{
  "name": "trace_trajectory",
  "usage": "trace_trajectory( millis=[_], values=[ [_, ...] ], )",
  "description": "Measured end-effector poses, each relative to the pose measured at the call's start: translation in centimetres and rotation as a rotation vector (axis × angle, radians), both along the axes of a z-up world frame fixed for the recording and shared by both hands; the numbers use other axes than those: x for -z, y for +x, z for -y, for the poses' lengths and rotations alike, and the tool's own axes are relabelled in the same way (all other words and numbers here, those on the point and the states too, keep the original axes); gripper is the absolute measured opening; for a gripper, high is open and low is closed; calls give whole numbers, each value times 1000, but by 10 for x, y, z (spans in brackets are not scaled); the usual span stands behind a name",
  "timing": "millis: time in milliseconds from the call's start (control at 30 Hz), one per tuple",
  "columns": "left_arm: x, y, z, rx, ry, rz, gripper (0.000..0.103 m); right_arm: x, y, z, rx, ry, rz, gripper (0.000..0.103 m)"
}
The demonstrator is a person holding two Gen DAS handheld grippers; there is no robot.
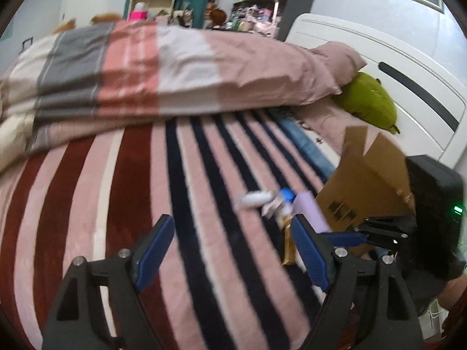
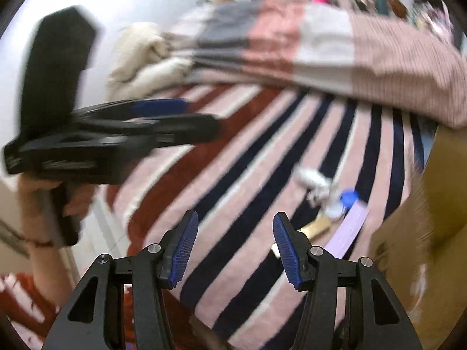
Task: Organize rigid objects
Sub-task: 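Grasp the gold bar-shaped item with the right gripper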
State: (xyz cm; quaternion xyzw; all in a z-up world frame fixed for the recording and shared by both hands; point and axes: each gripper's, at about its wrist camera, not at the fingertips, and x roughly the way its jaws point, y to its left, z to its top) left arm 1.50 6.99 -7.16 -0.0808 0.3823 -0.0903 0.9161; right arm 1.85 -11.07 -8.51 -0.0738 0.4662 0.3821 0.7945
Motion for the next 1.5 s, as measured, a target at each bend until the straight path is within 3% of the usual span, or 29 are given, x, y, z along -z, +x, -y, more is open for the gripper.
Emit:
trace_trajectory(
  millis=[233,433,467,567,700,867,967,1067,1300,1400,1500],
  values=[
    [31,-14,-18,-20,-62,-10,79,65,15,4,317,-72,-24,43],
    [36,-19,-25,-35,-75,-9,79,86,25,3,449,-121,87,36],
    [36,-19,-26,-38,-77,-7,79,86,26,4,457,-119,103,29],
    [36,-20,-29,-42,-83,-4,79,83,20,2,403,-123,115,14],
    [37,-18,-27,-43,-88,-7,79,80,5,-2,246,-116,97,13],
    [39,-16,-21,-22,-91,-24,79,87,16,-11,197,-152,53,14],
    [42,-11,-18,-2,-128,-41,79,89,18,-17,168,-161,75,13],
    [36,-7,-13,25,-156,-36,79,71,13,-21,111,-111,97,13],
    [-17,9,14,134,-207,59,77,-17,1,-18,-42,65,183,13],
    [-40,19,34,195,-210,100,64,-46,0,-8,-77,121,211,13],
    [-58,32,61,253,-198,118,44,-66,3,10,-70,146,235,13]
  ],
)
